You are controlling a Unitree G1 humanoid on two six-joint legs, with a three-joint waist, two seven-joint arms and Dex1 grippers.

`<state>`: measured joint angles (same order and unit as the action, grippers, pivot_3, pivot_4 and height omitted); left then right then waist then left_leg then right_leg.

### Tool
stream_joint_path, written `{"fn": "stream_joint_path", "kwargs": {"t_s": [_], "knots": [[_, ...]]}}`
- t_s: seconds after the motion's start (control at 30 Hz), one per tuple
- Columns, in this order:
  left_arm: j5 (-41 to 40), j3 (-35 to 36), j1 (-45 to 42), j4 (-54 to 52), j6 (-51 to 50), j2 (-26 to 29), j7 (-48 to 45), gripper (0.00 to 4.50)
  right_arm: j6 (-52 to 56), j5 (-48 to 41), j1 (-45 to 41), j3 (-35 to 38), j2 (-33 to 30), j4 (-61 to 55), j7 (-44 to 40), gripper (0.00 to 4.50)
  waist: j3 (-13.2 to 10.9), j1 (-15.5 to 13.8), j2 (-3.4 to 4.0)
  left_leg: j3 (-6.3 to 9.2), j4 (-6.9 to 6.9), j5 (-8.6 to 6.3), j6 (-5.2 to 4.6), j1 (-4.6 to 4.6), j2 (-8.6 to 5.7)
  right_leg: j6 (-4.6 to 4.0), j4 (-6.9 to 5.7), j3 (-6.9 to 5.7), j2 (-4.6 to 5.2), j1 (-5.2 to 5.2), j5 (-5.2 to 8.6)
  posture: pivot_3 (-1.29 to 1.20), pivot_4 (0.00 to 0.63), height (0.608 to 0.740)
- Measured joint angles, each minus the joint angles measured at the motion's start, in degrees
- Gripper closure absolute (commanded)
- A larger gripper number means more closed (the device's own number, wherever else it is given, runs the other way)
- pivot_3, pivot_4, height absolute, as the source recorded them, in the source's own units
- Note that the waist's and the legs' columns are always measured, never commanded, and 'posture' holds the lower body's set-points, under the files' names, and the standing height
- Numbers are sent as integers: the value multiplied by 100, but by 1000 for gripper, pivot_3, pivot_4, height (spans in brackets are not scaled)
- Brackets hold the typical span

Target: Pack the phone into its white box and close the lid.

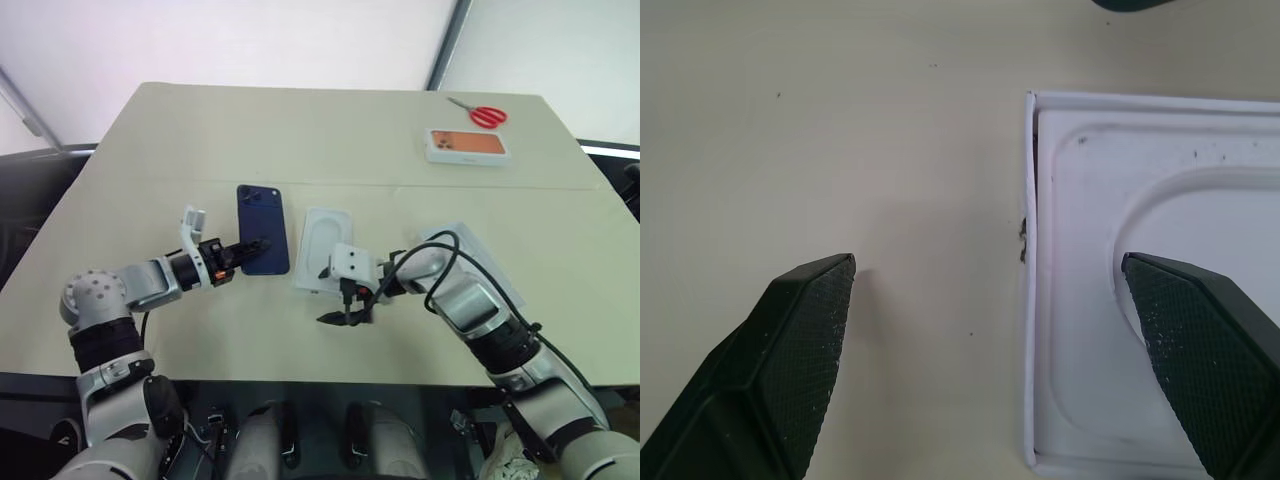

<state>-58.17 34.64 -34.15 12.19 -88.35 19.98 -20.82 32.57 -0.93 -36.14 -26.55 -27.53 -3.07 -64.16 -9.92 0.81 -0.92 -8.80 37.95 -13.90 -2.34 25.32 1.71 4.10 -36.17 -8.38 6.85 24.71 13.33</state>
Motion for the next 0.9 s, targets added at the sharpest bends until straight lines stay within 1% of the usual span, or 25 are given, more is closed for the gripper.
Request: {"fn": "stream_joint_path", "kwargs": {"t_s": [0.23,0.4,0.6,0.67,0.73,0.8,0.9], "knots": [[-1,7,35,-10,-9,-5,8,4500,-143,54,-51,-17,-78,43,-63,48,0,2,0,0,1,0,0,1,0,0,0,0,-2,1,0,0,150,738],[0,9,35,-9,-5,-6,8,4500,-109,-81,-245,63,-143,65,-213,48,0,1,0,0,3,1,-1,2,0,0,-1,0,-2,1,0,0,150,738],[1,6,32,-1,12,-22,7,4500,305,-732,-770,827,429,543,60,48,0,9,0,-1,3,3,-5,2,1,-1,-3,-1,-5,1,-1,0,150,738],[1,4,30,-1,15,-31,8,4500,319,-814,-914,1007,521,814,222,550,0,-6,0,0,3,1,-2,2,0,-1,-2,-2,-4,0,-1,0,150,738],[1,21,31,-1,15,-29,9,4500,125,-733,-923,996,496,1014,314,1319,0,-11,0,-1,3,1,-2,3,-2,-1,-1,-2,-2,-1,-1,0,150,738],[1,22,31,-1,13,-30,10,4500,-83,-603,-920,985,521,1268,496,2405,0,3,0,-2,3,1,-2,4,-3,0,-2,-1,-2,0,-1,0,150,738],[-1,26,33,-2,10,-30,16,4500,-679,-113,-992,880,651,1930,1113,3878,0,30,0,-4,3,2,-2,3,0,-1,-6,-1,-6,2,-1,0,150,738]]}}
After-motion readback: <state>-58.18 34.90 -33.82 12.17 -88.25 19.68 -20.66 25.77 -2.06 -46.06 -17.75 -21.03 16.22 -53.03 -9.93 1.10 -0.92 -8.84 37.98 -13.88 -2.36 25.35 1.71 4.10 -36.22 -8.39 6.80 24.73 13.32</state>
